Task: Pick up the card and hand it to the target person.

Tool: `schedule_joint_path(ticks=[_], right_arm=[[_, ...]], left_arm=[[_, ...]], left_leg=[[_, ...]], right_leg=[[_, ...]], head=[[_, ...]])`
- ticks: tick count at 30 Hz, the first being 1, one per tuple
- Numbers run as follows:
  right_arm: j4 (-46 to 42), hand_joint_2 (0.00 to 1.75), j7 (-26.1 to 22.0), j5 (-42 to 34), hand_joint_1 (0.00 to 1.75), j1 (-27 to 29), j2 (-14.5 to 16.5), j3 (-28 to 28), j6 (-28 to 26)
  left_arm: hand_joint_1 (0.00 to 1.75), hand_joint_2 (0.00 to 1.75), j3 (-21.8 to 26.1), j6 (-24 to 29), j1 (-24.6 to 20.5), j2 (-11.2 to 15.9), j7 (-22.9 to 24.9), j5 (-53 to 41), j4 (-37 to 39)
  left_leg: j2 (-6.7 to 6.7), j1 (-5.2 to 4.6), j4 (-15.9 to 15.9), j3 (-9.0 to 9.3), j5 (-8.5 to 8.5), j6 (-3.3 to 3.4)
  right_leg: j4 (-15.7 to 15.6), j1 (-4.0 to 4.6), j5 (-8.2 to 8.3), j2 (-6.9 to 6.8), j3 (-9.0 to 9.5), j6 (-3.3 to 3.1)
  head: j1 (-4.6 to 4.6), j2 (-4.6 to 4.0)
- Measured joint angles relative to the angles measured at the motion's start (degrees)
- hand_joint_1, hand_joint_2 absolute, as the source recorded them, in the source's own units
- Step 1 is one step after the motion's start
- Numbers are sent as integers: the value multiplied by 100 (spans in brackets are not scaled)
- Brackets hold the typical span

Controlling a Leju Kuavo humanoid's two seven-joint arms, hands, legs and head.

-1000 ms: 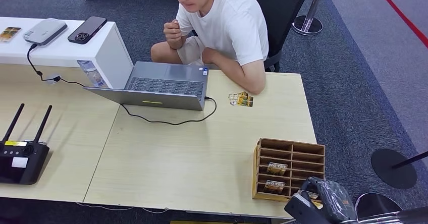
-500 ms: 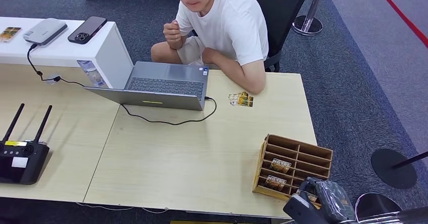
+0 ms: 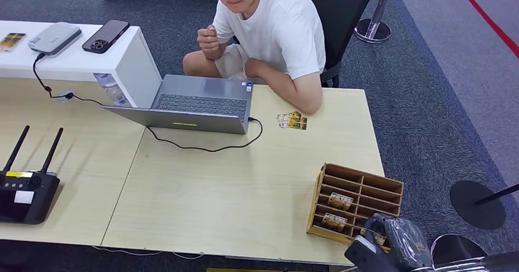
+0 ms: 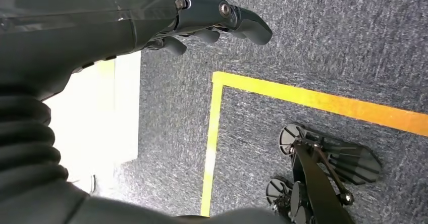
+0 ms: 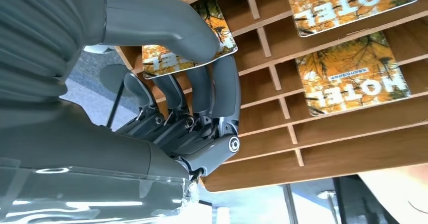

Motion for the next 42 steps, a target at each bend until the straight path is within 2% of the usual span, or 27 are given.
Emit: schedule_joint_path(ticks=[6,11,18,22,25,28,32,36,39,42], right_arm=[[-79,175,-577,-311,141,-49,10,10,-393],[-253,175,-1127,-837,141,-116,22,64,-477],[-448,175,-1437,-1127,141,-162,31,85,-437],[-510,175,-1758,-1217,141,-202,39,104,-603],[-524,175,-2075,-990,141,-312,60,178,-1114],[-498,175,-2225,-415,141,-475,110,352,-1926],[-354,175,-2263,344,141,-728,188,694,-3089],[214,175,-2156,1000,141,-1185,240,1230,-4163],[735,175,-2085,1148,141,-1546,280,1599,-4592],[1218,175,-2066,1269,141,-1906,340,1892,-4751]], left_arm=[[0,175,1,-7,0,-5,11,11,0],[0,175,1,-13,0,-7,-14,11,0],[0,175,1,-64,0,-6,-38,11,0],[0,175,1,-70,0,-6,-31,11,0],[0,175,1,-70,-1,-6,-32,11,0],[0,175,0,-69,-2,-9,-38,11,0],[0,175,-2,-70,-9,-13,-43,11,0],[0,175,-16,-70,-46,-13,-37,9,0],[0,175,-47,-69,-63,-13,-23,-8,0],[0,175,-101,-68,-71,-13,-4,-50,0]], left_leg=[[0,0,0,-1,0,0],[0,0,0,0,0,0],[0,0,0,0,0,0],[0,0,0,-1,0,0],[1,0,0,0,0,0],[1,1,0,1,1,0],[1,3,-1,-1,1,-1],[9,4,-2,3,1,-1],[12,4,-2,2,2,-2],[14,4,-1,3,3,-2]], right_leg=[[0,0,0,0,0,0],[0,0,0,0,0,0],[0,0,0,0,0,0],[0,0,0,0,0,0],[0,0,0,1,0,0],[1,1,0,1,1,0],[2,3,0,4,2,0],[2,3,1,14,3,-1],[3,3,1,14,4,0],[3,3,2,15,3,0]], head=[[0,0],[0,0],[0,0],[0,0],[-1,0],[0,0],[1,0],[0,0],[0,0],[-1,0]])
